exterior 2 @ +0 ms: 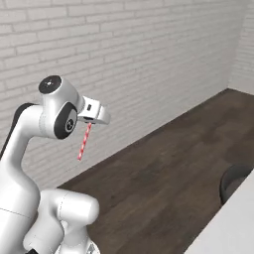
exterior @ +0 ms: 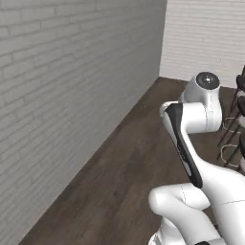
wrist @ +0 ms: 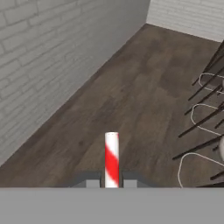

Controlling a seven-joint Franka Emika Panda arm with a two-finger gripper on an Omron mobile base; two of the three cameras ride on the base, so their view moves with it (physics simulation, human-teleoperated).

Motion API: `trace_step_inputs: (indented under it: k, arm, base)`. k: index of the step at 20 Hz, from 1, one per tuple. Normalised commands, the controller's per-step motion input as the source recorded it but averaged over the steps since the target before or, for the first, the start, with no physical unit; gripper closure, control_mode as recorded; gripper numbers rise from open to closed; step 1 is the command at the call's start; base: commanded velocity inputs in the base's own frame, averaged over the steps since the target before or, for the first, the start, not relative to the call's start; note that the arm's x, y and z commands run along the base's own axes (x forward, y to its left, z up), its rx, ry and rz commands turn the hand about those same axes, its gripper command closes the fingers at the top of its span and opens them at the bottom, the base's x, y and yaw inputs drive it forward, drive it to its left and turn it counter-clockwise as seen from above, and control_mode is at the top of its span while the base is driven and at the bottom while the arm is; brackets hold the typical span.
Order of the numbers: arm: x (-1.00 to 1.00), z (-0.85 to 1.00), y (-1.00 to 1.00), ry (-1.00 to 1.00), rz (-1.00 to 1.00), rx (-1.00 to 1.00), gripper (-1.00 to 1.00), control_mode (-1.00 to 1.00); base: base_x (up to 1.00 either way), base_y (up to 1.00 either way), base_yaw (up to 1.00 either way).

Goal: Take a straw from the drawer in front and place it inside the glass cup on the dining counter.

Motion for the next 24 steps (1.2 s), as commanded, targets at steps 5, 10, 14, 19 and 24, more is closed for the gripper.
trace_step_inputs:
  k: [5,10,14,19,24]
  arm:
    - [0.0,0.0,0.0,0.0,0.0,0.0,1.0,1.0]
    - [0.0,0.0,0.0,0.0,0.0,0.0,1.0,1.0]
    - [0.0,0.0,0.0,0.0,0.0,0.0,1.0,1.0]
    - [0.0,0.0,0.0,0.0,0.0,0.0,1.0,1.0]
    - [0.0,0.0,0.0,0.0,0.0,0.0,1.0,1.0]
  base:
    - [0.39,0.22,-0.78]
    - [0.37,0.31,-0.78]
    - [0.45,0.52,-0.75]
    - [0.44,0.7,-0.7]
    - [0.44,0.76,-0.68]
